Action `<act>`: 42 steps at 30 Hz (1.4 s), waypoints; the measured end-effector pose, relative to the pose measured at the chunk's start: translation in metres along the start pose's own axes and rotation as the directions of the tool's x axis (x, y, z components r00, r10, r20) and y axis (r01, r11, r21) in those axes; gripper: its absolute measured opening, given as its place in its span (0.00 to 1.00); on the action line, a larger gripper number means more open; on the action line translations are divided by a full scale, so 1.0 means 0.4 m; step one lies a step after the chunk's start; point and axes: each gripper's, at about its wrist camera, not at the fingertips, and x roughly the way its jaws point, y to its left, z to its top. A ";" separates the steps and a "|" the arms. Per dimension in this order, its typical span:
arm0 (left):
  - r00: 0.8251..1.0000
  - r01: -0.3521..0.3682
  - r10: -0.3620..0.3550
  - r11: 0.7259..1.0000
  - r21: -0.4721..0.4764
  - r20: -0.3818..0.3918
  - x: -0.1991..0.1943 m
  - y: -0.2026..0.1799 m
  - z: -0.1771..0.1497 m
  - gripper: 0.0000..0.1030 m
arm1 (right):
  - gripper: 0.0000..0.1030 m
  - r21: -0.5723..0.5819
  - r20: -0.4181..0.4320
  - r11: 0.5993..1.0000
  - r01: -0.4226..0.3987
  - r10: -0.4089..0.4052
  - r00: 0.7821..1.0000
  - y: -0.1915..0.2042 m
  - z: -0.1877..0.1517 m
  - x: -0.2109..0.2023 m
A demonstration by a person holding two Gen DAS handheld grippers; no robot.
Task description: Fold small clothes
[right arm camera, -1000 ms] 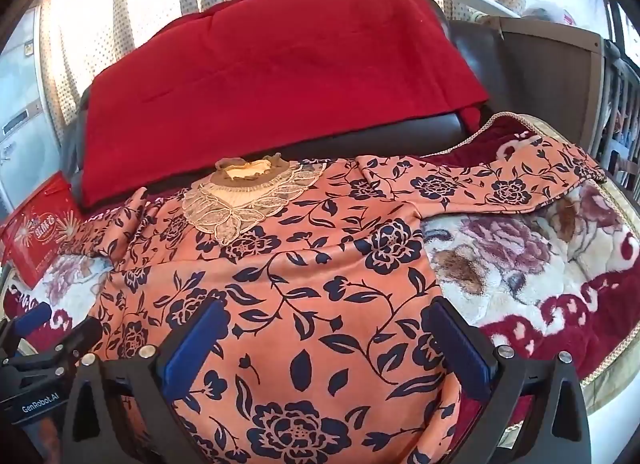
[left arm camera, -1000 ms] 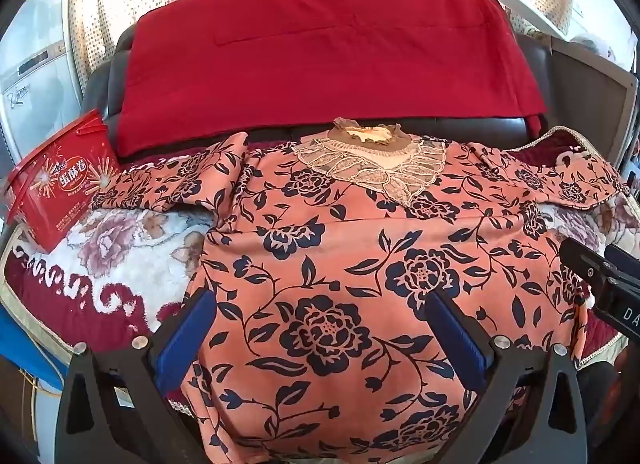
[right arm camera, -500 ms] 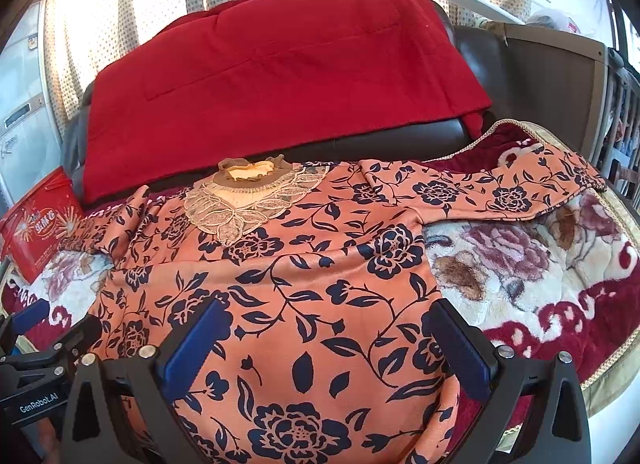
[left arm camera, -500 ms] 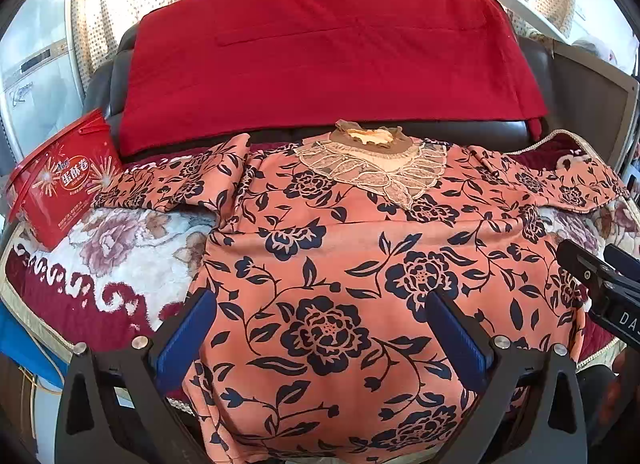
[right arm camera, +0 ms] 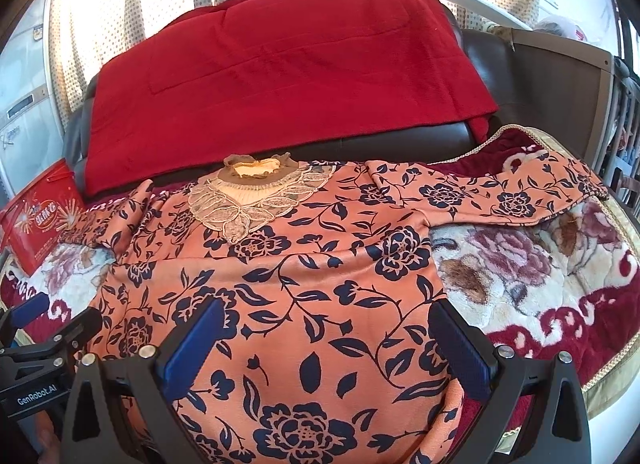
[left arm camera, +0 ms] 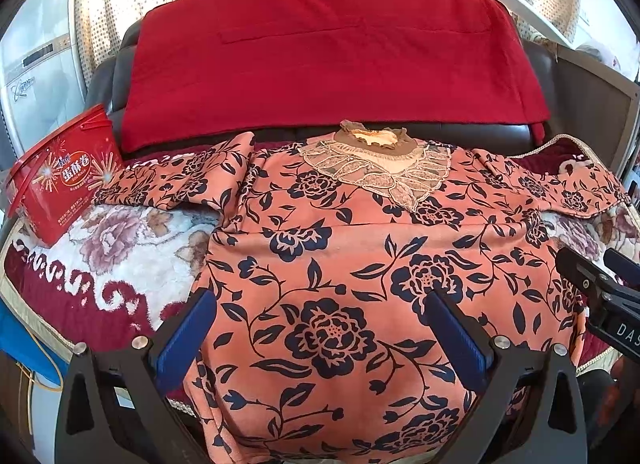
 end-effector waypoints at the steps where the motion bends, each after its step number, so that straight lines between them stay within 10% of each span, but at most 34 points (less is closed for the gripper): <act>1: 1.000 0.001 -0.001 1.000 0.000 0.000 0.001 -0.001 0.001 1.00 | 1.00 0.001 0.003 1.000 -0.001 0.001 1.000 0.000 -0.001 0.001; 20: 1.000 0.010 -0.009 1.000 0.015 -0.021 0.053 -0.019 0.014 1.00 | 1.00 -0.017 -0.047 1.000 -0.002 0.001 0.999 -0.005 -0.007 0.049; 27: 0.999 0.012 -0.011 1.000 0.027 -0.049 0.122 -0.010 0.020 1.00 | 1.00 0.109 -0.020 0.986 -0.128 0.131 0.991 -0.110 0.008 0.072; 35: 0.988 0.001 -0.001 1.000 0.000 -0.156 0.283 0.046 -0.002 1.00 | 0.99 0.491 0.135 0.858 -0.151 0.096 0.986 -0.537 0.076 0.085; 42: 0.981 0.070 -0.085 0.993 -0.091 -0.175 0.324 0.071 -0.018 1.00 | 0.88 0.754 0.168 0.644 -0.130 0.001 0.986 -0.933 0.138 0.151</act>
